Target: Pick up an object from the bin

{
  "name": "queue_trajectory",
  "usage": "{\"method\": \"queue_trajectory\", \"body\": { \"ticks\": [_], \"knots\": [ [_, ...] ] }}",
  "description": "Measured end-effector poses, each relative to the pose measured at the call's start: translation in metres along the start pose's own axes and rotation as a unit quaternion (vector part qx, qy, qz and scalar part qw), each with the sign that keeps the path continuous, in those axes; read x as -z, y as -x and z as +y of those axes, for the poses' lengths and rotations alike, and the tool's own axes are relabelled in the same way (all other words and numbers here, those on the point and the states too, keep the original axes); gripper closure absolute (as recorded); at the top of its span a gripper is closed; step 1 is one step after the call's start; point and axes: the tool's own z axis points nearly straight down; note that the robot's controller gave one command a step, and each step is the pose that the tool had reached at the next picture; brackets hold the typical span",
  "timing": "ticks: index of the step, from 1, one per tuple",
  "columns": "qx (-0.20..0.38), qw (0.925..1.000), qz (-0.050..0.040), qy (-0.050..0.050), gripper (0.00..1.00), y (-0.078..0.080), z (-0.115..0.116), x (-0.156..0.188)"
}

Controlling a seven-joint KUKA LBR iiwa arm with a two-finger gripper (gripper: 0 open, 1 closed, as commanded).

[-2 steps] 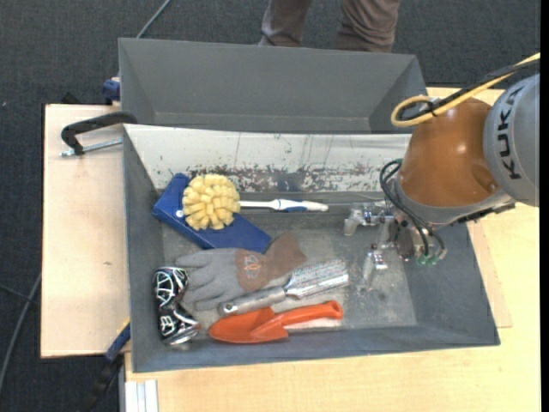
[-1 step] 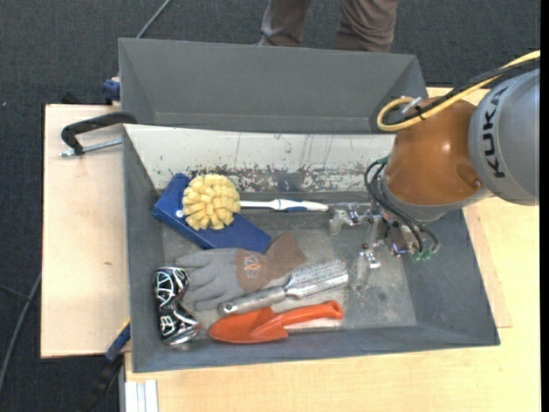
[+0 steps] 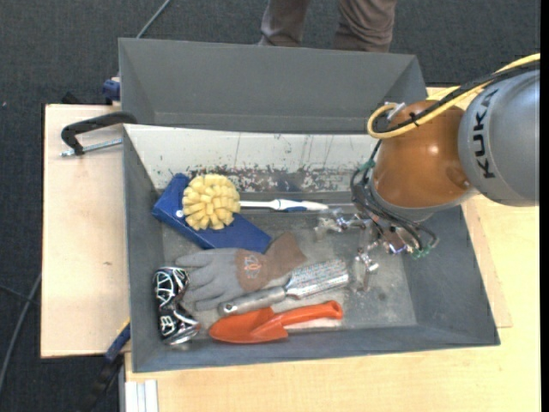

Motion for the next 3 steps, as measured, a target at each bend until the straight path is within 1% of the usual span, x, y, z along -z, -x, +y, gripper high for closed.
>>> {"method": "queue_trajectory", "body": {
  "ticks": [1,2,3],
  "knots": [
    [-0.012,0.9999,-0.0008,-0.001,0.00,0.011,0.048,-0.001],
    [-0.082,0.9966,-0.0024,0.001,0.00,0.039,0.065,-0.011],
    [0.072,0.9974,-0.0021,-0.001,0.00,0.038,0.064,-0.010]
  ]
}}
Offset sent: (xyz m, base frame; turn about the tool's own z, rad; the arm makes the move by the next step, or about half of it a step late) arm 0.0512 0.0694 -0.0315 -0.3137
